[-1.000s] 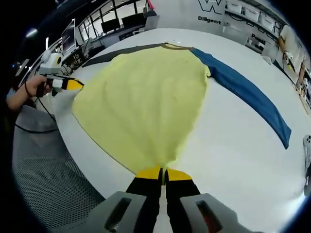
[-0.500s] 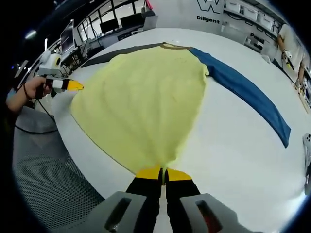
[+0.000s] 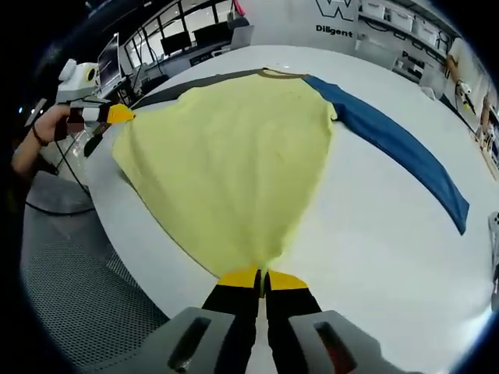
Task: Fold the garment on the visible template until the final outline fits inside the template.
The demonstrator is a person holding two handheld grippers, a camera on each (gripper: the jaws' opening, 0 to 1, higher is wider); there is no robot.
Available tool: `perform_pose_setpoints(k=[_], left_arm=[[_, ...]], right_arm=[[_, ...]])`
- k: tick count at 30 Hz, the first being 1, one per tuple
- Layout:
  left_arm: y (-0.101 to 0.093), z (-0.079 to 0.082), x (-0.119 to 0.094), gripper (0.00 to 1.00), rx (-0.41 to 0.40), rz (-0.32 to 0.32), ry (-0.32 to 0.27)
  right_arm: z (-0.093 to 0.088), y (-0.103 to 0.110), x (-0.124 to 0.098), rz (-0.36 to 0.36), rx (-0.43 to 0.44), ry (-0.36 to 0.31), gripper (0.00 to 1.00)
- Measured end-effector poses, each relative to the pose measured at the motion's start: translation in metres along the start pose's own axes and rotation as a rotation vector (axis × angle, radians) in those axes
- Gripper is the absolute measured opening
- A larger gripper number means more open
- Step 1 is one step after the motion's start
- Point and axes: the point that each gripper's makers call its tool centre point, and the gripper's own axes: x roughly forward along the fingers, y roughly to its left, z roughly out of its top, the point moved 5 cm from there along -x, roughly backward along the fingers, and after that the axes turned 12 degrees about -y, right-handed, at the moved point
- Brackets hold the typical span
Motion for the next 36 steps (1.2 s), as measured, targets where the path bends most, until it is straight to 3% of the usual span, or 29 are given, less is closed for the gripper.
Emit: perform_pose_setpoints(k=[7,10,26,30,36], left_arm=[[-0.006,0.019,0.026,0.0,0.154,-0.037,0.055],[-0.007,0.026,0.039,0.0,0.165,-0.053,0.061],[-0.001,0.02,0.108,0.0,0.114,-0.133,0.186],[0.0,0.013,0.118,0.0,0.133,-0.13,0.23],[0.001,0.013,0.127,0.01,0.108,-0.133,0.235]], right_arm=[[0.0,0.0,0.0,0.003,0.0,-0.001,0.0],[0.0,0.0,0.0,0.004,0.0,-0.001,0.0],[0.0,-0.001,0.0,0.008,0.011,0.0,0.0],[-0.001,0.0,0.0,0.007,0.011,0.001,0.0],[-0.001,0.0,0.0,0.009,0.017,-0.001,0.0]])
